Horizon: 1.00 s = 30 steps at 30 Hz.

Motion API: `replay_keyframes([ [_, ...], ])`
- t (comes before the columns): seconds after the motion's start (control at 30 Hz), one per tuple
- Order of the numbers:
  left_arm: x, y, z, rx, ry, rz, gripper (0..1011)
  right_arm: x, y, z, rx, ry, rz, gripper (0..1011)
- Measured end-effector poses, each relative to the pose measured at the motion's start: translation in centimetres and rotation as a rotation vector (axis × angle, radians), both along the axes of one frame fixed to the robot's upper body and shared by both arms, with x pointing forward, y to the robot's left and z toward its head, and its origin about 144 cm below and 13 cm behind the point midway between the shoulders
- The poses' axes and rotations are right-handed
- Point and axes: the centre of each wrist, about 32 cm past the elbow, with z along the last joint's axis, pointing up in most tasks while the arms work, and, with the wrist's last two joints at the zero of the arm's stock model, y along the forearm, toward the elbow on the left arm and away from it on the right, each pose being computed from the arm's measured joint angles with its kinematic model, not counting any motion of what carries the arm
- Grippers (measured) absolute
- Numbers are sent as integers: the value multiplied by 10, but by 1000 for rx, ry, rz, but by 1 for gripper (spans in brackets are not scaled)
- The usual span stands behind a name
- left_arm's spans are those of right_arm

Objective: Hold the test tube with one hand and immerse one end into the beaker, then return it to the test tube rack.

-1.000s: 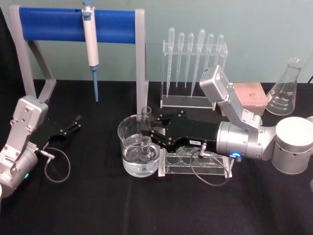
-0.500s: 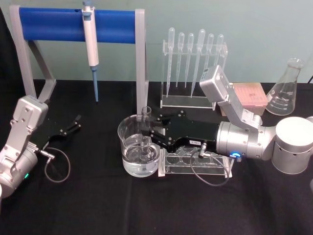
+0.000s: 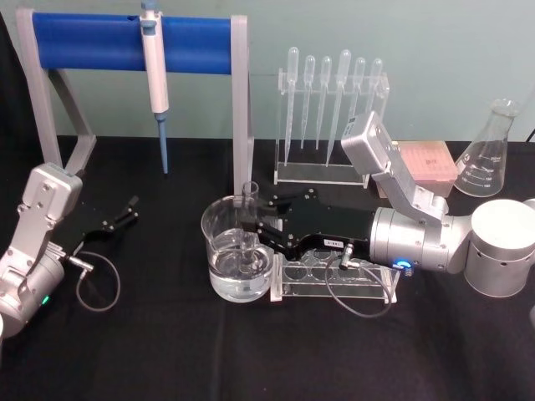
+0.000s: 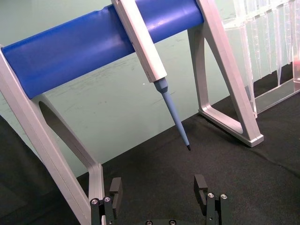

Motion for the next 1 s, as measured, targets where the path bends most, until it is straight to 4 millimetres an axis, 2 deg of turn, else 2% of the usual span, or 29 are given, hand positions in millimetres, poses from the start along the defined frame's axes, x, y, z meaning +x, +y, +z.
replay_keyframes([
  [0.37, 0, 0, 0, 0, 0, 0, 1000, -1, -1, 7, 16, -17, 14, 238],
  [0.7, 0, 0, 0, 0, 0, 0, 1000, -5, -5, 34, 51, -65, 16, 238],
  [0.9, 0, 0, 0, 0, 0, 0, 1000, -15, -16, 62, 81, -99, 4, 238],
  [1.0, 0, 0, 0, 0, 0, 0, 1000, -20, -22, 69, 93, -105, -3, 238],
])
